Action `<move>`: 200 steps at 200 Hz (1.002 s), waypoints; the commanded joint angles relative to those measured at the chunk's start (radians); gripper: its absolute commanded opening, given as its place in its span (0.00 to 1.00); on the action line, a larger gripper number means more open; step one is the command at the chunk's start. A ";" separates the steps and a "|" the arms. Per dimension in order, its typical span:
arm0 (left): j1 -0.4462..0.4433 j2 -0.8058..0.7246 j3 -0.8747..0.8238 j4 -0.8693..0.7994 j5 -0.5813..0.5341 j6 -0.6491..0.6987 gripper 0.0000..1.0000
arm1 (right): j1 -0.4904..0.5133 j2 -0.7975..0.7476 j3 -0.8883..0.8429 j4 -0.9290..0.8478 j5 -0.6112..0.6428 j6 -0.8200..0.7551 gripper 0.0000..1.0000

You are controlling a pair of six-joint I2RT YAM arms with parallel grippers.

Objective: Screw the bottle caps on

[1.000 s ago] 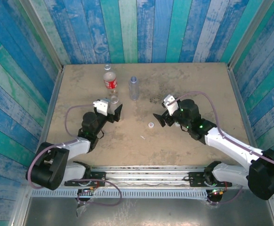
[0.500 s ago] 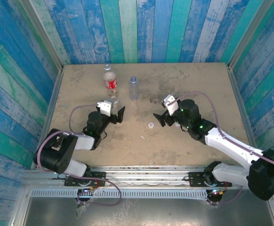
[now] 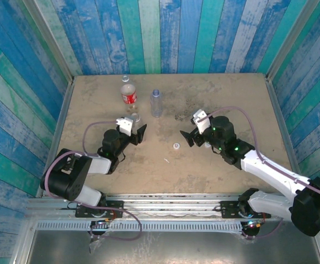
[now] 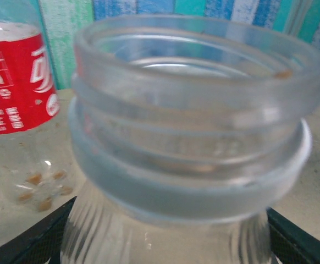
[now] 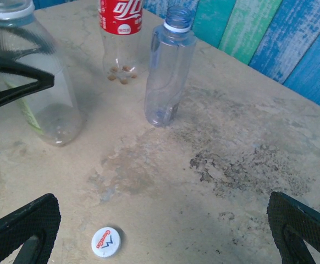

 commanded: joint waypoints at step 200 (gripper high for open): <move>-0.447 0.113 0.287 -0.123 0.426 0.072 0.62 | -0.218 -0.367 -0.124 -0.386 0.304 0.472 1.00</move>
